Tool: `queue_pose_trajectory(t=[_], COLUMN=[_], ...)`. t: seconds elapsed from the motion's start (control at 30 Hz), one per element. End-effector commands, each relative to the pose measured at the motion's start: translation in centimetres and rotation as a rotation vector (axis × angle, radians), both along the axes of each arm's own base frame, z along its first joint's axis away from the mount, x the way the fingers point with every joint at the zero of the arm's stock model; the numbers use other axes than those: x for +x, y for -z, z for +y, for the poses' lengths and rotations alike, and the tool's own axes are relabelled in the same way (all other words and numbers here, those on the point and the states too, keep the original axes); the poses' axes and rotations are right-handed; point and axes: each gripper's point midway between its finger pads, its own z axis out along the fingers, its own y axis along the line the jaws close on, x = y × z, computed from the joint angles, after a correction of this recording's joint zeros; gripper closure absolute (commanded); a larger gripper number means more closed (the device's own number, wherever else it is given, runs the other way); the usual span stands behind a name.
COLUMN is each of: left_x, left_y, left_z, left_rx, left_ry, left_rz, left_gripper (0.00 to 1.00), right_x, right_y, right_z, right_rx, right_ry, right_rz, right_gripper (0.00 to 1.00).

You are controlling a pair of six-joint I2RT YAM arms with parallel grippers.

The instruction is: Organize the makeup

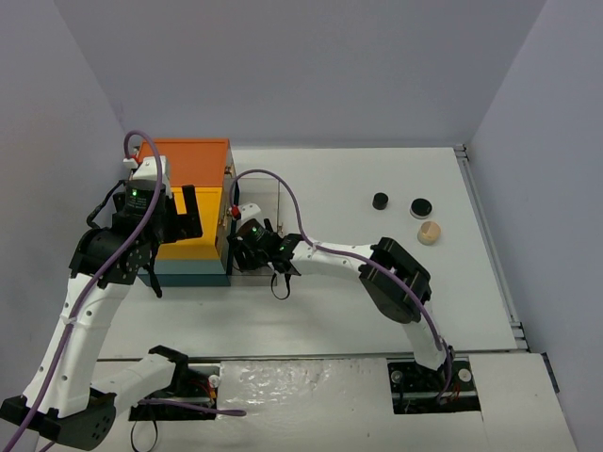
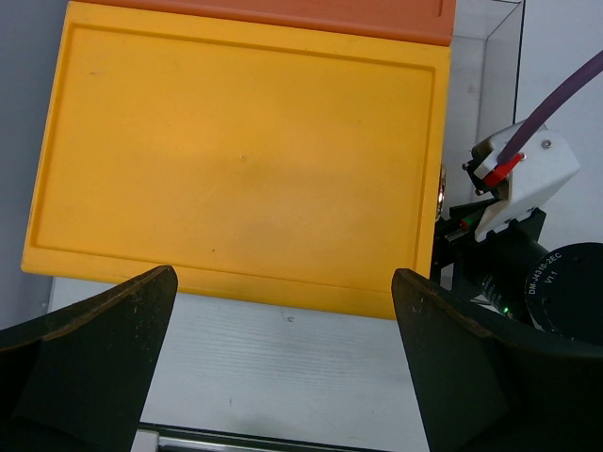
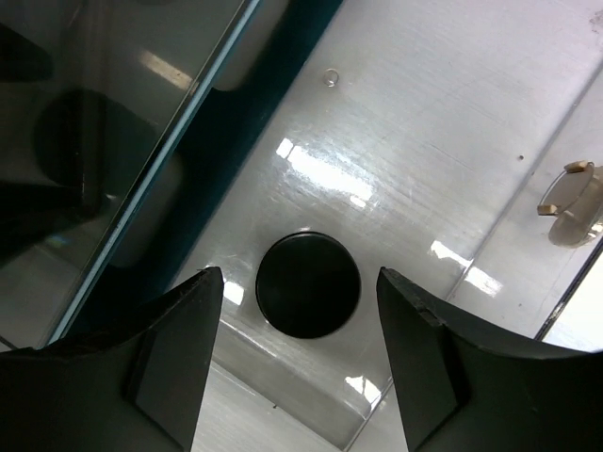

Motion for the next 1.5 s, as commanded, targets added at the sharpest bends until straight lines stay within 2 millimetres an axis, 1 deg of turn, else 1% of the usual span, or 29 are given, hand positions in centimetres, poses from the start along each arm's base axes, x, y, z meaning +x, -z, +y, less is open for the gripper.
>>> queue_pose_trajectory(t=[0.0, 0.1, 0.17, 0.23, 0.33, 0.37, 0.4, 0.43, 0.47, 0.57, 0.63, 0.7, 0.83, 0.87, 0.97, 1.07, 1.1, 1.2, 1.3, 1.4, 1.47], left_x=[0.9, 1.0, 1.0, 1.0, 1.0, 1.1, 1.1, 1.1, 1.1, 1.1, 1.1, 1.1, 1.0, 1.0, 1.0, 1.0, 1.0, 0.9, 0.8, 0.8, 0.8], left_y=[-2.8, -2.8, -2.9, -3.0, -3.0, -3.0, -2.9, -2.8, -2.8, -2.4, -2.2, -2.2, -2.0, -1.9, -1.8, -1.6, -1.6, -1.6, -1.6, -1.5, -1.4], left_z=[0.0, -0.1, -0.1, -0.1, -0.2, -0.2, -0.3, -0.3, -0.3, -0.4, -0.4, -0.4, -0.5, -0.5, -0.5, -0.6, -0.6, -0.7, -0.6, -0.5, -0.5], left_rx=[-0.014, -0.019, -0.020, -0.020, -0.023, -0.025, -0.026, -0.027, -0.029, -0.034, -0.033, -0.034, -0.036, -0.036, -0.033, -0.036, -0.037, -0.041, -0.040, -0.040, -0.038], left_ry=[0.000, 0.004, 0.003, 0.004, 0.010, 0.010, 0.011, 0.011, 0.011, 0.011, 0.013, 0.014, 0.022, 0.024, 0.026, 0.030, 0.031, 0.030, 0.026, 0.024, 0.019], left_rz=[-0.088, -0.088, -0.090, -0.094, -0.095, -0.093, -0.090, -0.089, -0.090, -0.084, -0.081, -0.080, -0.075, -0.074, -0.069, -0.062, -0.061, -0.059, -0.056, -0.054, -0.049], left_gripper=[0.03, 0.03, 0.03, 0.03, 0.03, 0.03, 0.03, 0.03, 0.03, 0.03, 0.03, 0.03, 0.03, 0.03, 0.03, 0.03, 0.03, 0.03, 0.03, 0.03, 0.03], right_x=[1.6, 1.8, 2.2, 2.8, 4.4, 5.0, 5.8, 6.4, 6.7, 9.6, 11.6, 12.6, 15.4, 15.9, 17.6, 19.1, 19.5, 20.6, 21.3, 21.8, 21.9], right_y=[-3.9, -4.8, -6.4, -8.1, -10.3, -10.9, -11.5, -11.6, -11.2, -11.3, -10.7, -9.8, -7.6, -7.0, -5.4, -3.6, -3.2, -1.7, -0.5, 0.5, 1.1], right_z=[-0.4, -0.9, -1.7, -3.1, -6.3, -7.6, -9.3, -10.7, -11.7, -18.5, -22.9, -25.4, -31.5, -32.7, -35.0, -36.3, -37.1, -38.2, -38.3, -37.8, -37.4], right_rx=[0.041, 0.039, 0.043, 0.039, 0.039, 0.039, 0.039, 0.034, 0.023, 0.002, -0.010, -0.011, -0.033, -0.040, -0.056, -0.069, -0.068, -0.070, -0.089, -0.100, -0.100], right_ry=[0.062, 0.074, 0.102, 0.138, 0.208, 0.233, 0.268, 0.294, 0.311, 0.458, 0.549, 0.593, 0.713, 0.732, 0.764, 0.779, 0.794, 0.803, 0.774, 0.723, 0.684], right_rz=[-0.083, -0.099, -0.134, -0.173, -0.210, -0.217, -0.222, -0.223, -0.218, -0.214, -0.195, -0.167, -0.118, -0.107, -0.077, -0.046, -0.037, -0.012, 0.004, 0.013, 0.020], right_gripper=[0.34, 0.32, 0.32, 0.31, 0.28, 0.26, 0.24, 0.21, 0.18, 0.08, 0.04, 0.02, 0.02, 0.02, 0.02, 0.02, 0.03, 0.07, 0.10, 0.14, 0.23])
